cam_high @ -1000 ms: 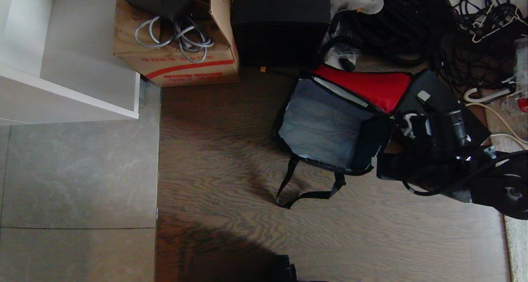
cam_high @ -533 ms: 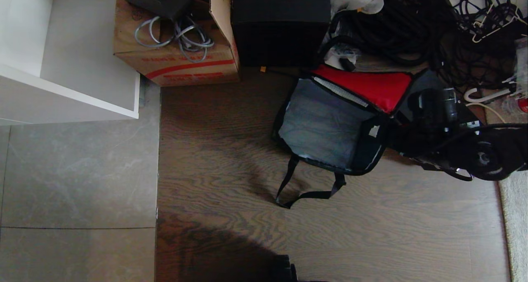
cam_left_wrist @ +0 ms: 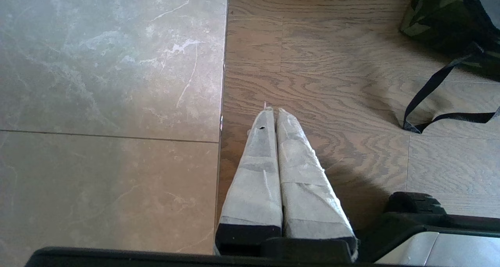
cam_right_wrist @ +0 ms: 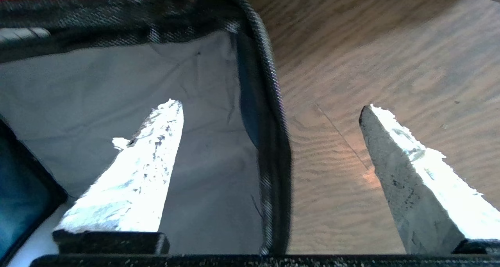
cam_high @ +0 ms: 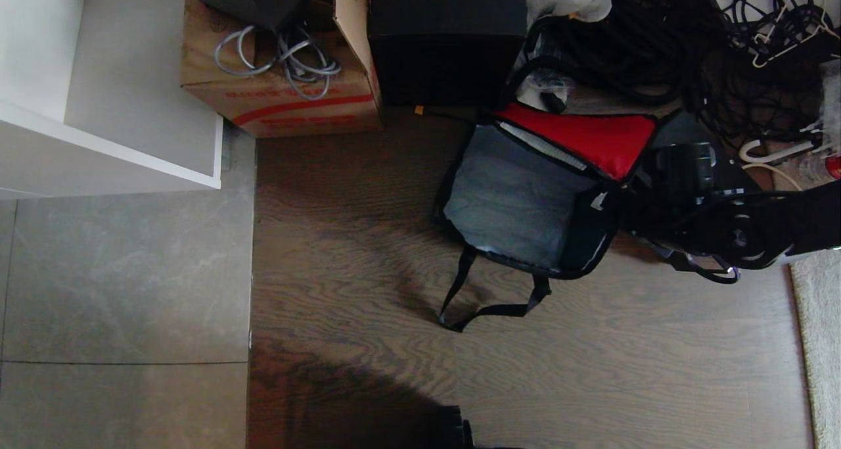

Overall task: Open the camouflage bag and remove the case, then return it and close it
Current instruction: Grip the handle again

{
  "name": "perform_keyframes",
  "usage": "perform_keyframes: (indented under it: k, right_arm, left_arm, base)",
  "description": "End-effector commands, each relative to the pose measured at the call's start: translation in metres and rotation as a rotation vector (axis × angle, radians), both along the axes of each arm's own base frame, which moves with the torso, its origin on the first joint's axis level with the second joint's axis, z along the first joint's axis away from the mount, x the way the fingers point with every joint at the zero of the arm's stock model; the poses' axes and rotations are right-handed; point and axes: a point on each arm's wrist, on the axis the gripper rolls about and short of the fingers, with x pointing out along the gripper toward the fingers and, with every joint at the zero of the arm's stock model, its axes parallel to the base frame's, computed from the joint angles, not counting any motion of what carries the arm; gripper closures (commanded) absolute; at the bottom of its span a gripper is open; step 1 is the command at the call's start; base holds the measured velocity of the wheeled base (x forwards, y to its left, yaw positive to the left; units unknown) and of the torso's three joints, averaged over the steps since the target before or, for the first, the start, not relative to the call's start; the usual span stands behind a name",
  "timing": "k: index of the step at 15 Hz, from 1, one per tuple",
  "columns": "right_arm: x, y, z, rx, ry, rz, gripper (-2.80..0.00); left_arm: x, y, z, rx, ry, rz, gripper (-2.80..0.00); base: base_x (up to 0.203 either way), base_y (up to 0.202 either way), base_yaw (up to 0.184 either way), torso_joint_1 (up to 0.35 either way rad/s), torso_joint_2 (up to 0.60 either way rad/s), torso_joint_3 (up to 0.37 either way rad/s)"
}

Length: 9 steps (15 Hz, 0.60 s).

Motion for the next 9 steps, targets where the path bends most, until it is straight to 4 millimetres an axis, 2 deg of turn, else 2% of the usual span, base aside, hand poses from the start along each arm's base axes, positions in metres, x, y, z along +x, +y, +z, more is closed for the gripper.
perform_keyframes:
  k: [1,3,4,9]
  right_arm:
    - [0.008,0.002,-0.007,0.006,0.009,0.004,-2.8]
    - [0.0101,0.0019,-0.01,0.018,0.013,0.023,-2.8]
    - [0.0114,0.002,-0.0104,0.018,0.008,0.025,0.0]
    - [0.0149,0.0039,-0.0149,-0.001,0.017,0.038,0.0]
  left_arm:
    - [0.0006,0.0,-0.0021,0.0,0.007,0.001,0.0]
    - [0.0006,0.0,-0.0021,0.0,0.007,0.0,0.0]
    - [0.0006,0.0,-0.0021,0.0,0.007,0.0,0.0]
    - [0.0006,0.0001,-0.0021,0.0,0.007,0.0,0.0]
  base:
    - [0.0,0.0,0.0,0.0,0.0,0.0]
    - [0.0,0.0,0.0,0.0,0.0,0.0]
    - [0.0,0.0,0.0,0.0,0.0,0.0]
    - [0.0,0.0,0.0,0.0,0.0,0.0]
